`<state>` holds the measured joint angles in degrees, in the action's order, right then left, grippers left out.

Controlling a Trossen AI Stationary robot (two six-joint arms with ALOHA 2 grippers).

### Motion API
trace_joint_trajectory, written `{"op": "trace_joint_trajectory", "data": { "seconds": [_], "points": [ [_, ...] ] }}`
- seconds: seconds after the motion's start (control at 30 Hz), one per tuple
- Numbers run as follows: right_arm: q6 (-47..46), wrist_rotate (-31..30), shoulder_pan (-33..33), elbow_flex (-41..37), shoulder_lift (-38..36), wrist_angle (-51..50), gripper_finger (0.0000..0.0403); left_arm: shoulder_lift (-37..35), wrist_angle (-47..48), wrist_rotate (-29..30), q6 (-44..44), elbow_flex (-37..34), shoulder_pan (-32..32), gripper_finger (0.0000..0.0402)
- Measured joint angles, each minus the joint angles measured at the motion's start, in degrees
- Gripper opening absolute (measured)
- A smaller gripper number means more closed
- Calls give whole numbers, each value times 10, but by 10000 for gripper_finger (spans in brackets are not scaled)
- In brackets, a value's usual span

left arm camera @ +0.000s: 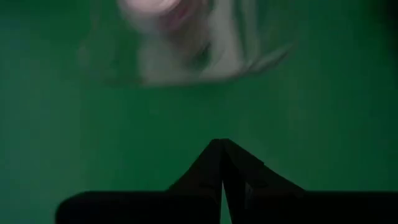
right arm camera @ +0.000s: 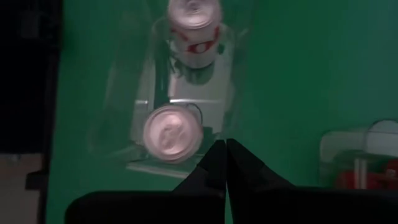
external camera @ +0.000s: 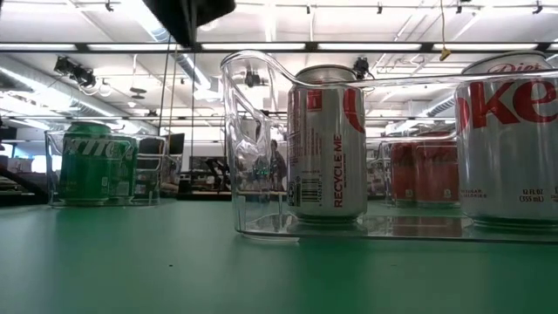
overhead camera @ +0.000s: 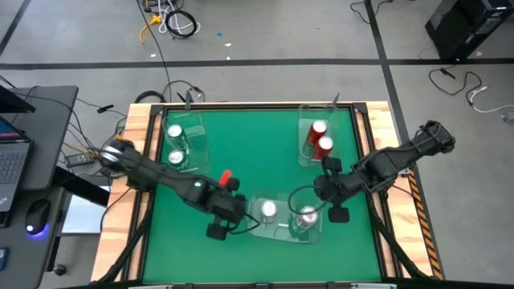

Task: Sort soda cans
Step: Move the bottom transparent bin to the top middle of the table

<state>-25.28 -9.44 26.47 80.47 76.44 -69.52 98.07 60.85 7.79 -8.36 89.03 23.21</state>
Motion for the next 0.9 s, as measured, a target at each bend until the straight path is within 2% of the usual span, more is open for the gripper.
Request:
{"op": "trace_joint_trajectory", "data": {
  "seconds": [0.13,0.23,0.37,0.47,0.57,0.7,0.9],
  "points": [
    [-33,-12,34,-15,-1,5,0,-86,-244,-50,-69,-170,18,6],
    [-69,-22,56,-47,-1,19,0,-103,-381,-71,-116,-255,28,4],
    [-128,-28,86,-89,0,47,0,-83,-493,-76,-133,-299,43,2],
    [-190,-42,116,-109,0,47,0,-53,-516,-68,-132,-304,59,2],
    [-262,-61,141,-134,0,35,0,-20,-526,-29,-129,-304,71,1],
    [-348,-89,158,-181,0,45,0,18,-560,52,-143,-304,80,1],
    [-447,-140,163,-244,0,52,0,38,-623,177,-159,-304,90,1]
  ]
}}
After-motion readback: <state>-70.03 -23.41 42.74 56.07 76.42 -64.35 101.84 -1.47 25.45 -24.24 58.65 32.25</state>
